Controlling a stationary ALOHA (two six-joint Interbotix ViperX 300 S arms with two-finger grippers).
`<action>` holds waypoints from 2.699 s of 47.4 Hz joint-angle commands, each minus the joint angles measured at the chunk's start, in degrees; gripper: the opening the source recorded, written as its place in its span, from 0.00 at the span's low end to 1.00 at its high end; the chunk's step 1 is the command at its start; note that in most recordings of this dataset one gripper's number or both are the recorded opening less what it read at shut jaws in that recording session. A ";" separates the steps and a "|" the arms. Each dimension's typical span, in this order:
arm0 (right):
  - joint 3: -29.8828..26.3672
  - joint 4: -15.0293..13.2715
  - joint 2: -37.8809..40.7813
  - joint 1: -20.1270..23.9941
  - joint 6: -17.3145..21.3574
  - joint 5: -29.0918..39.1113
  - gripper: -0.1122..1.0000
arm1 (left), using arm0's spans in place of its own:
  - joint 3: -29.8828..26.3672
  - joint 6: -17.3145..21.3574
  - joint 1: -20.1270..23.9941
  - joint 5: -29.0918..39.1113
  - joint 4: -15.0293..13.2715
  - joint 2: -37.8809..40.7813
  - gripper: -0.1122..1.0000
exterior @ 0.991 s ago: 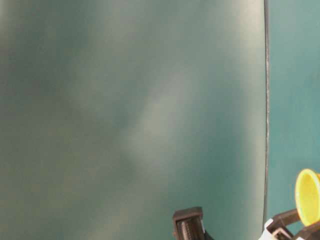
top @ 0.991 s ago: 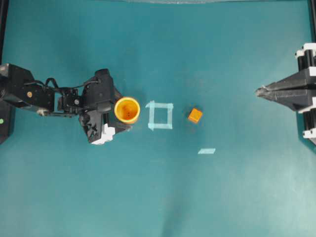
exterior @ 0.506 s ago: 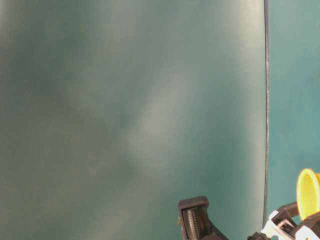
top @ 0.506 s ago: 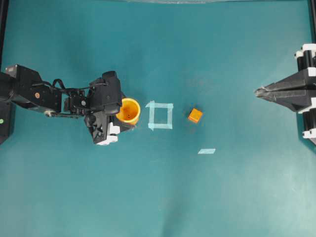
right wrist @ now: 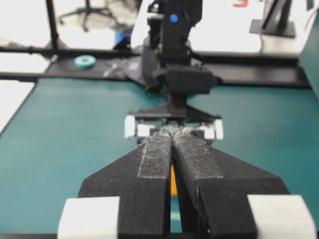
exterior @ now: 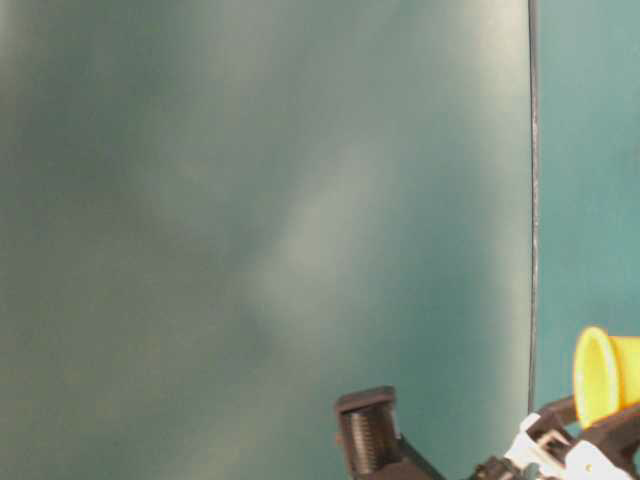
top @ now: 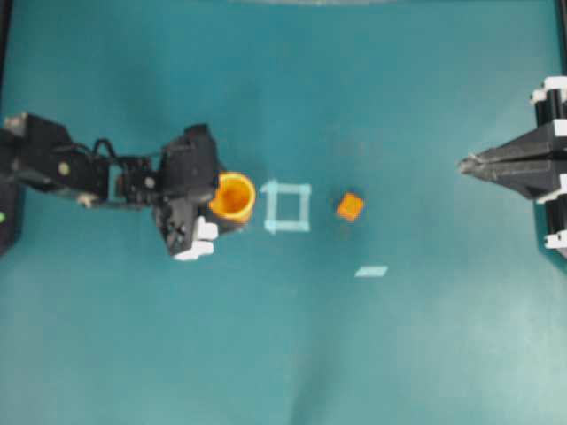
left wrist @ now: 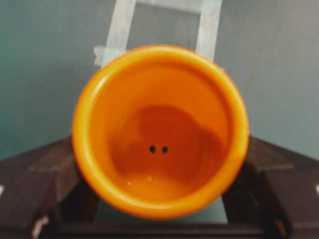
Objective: Lift the orange cup with left arm.
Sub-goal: 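Close the left gripper around the orange cup's side, then lift the orange cup upward with the left gripper, then hold the orange cup raised above the table with the left gripper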
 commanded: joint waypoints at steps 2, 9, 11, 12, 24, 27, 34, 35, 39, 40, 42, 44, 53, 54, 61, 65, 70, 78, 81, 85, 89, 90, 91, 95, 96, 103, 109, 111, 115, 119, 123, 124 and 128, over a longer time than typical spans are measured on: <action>-1.85 0.09 0.18 0.09 0.09 -0.18 0.10 | -1.41 0.35 -0.18 1.93 0.18 -2.99 0.67; -1.85 0.09 0.18 0.09 0.09 -0.18 0.10 | -2.20 0.79 -0.18 5.89 0.18 -4.92 0.67; -1.93 0.00 0.18 0.09 0.09 -0.18 0.10 | -2.46 0.88 -0.18 6.68 0.18 -5.19 0.67; -1.93 0.09 0.18 0.00 0.09 -0.18 0.10 | -2.64 0.88 -0.18 7.03 0.18 -5.45 0.67; -2.02 0.00 0.18 0.09 0.09 -0.09 0.10 | -3.34 0.97 -0.18 7.73 0.18 -7.03 0.67; -2.02 0.09 0.09 0.09 0.09 -0.09 0.10 | -3.43 0.97 -0.18 7.82 0.18 -7.47 0.67; -2.20 0.09 0.18 0.09 0.09 -0.18 0.10 | -3.25 0.97 -0.18 7.91 0.18 -8.61 0.67; -2.20 0.09 0.18 0.09 0.09 -0.18 0.10 | -3.25 0.97 -0.18 8.00 0.18 -8.79 0.67; -2.29 0.00 0.18 0.09 0.09 -0.18 0.10 | -3.25 0.97 -0.18 8.53 0.18 -9.49 0.67; -2.29 0.09 0.18 0.00 0.09 0.00 0.10 | -3.25 0.97 -0.18 8.79 0.18 -9.67 0.67; -2.29 0.09 0.18 0.09 0.09 0.18 0.10 | -3.25 0.97 -0.18 9.40 0.18 -10.02 0.67; -2.37 0.09 0.18 0.09 0.09 0.35 0.10 | -3.25 0.97 -0.18 10.20 0.18 -10.55 0.67; -2.64 0.09 0.18 0.00 0.09 0.97 0.10 | -3.43 0.97 -0.18 12.74 0.18 -12.57 0.67; -2.72 0.09 0.18 0.00 0.09 1.05 0.10 | -3.52 0.97 -0.18 12.92 0.18 -12.92 0.67; -2.90 0.09 0.18 0.09 0.09 0.97 0.10 | -3.52 0.97 -0.18 14.15 0.18 -16.00 0.67; -2.99 0.09 0.18 0.09 0.00 0.97 0.10 | -3.43 1.05 -0.09 14.94 0.35 -17.84 0.67; -2.99 0.09 0.18 0.09 0.09 1.05 0.10 | -3.69 1.05 0.18 17.14 0.35 -20.04 0.67; -2.99 0.09 0.18 0.09 0.00 1.05 0.10 | -3.87 1.05 0.53 19.95 0.35 -21.88 0.67; -2.99 0.09 0.18 0.09 0.00 1.05 0.10 | -3.87 1.05 0.53 20.30 0.35 -21.97 0.67; -2.99 0.09 0.18 0.09 0.00 1.05 0.10 | -4.04 1.05 0.53 20.30 0.35 -21.88 0.67; -2.99 0.09 0.18 0.09 0.00 1.05 0.10 | -4.22 1.14 0.53 20.30 0.35 -21.71 0.67; -2.99 0.00 0.18 0.09 0.00 1.05 0.10 | -4.31 1.14 0.53 20.39 0.44 -21.62 0.67; -2.99 0.09 0.26 0.09 0.00 1.05 0.10 | -4.39 1.14 0.53 20.30 0.35 -21.62 0.67; -2.99 0.09 0.18 0.09 0.00 1.05 0.10 | -4.48 1.14 0.53 20.30 0.35 -21.45 0.67; -2.99 0.09 0.18 0.00 0.00 1.05 0.10 | -4.57 1.14 0.53 20.30 0.35 -21.45 0.67; -2.99 0.09 0.18 0.09 0.00 1.05 0.10 | -4.48 1.14 0.53 20.30 0.35 -21.45 0.67; -2.99 0.09 0.26 0.00 0.00 1.05 0.10 | -4.57 1.14 0.53 20.39 0.35 -21.45 0.67; -2.99 0.09 0.26 0.09 0.00 1.05 0.10 | -4.57 1.14 0.53 20.39 0.35 -21.45 0.67; -2.99 0.09 0.18 0.09 0.00 1.05 0.10 | -4.57 1.14 0.53 20.39 0.35 -21.45 0.67; -2.99 0.00 0.26 0.09 0.00 1.05 0.10 | -4.48 1.14 0.62 20.30 0.35 -21.45 0.67; -2.99 0.09 0.26 0.09 0.00 1.14 0.10 | -4.48 1.05 0.53 20.39 0.35 -21.45 0.67; -2.99 0.09 0.18 0.09 0.00 1.05 0.10 | -4.57 1.05 0.53 20.39 0.35 -21.45 0.67; -2.99 0.09 0.26 0.09 0.00 1.05 0.10 | -4.57 1.14 0.53 20.39 0.35 -21.45 0.67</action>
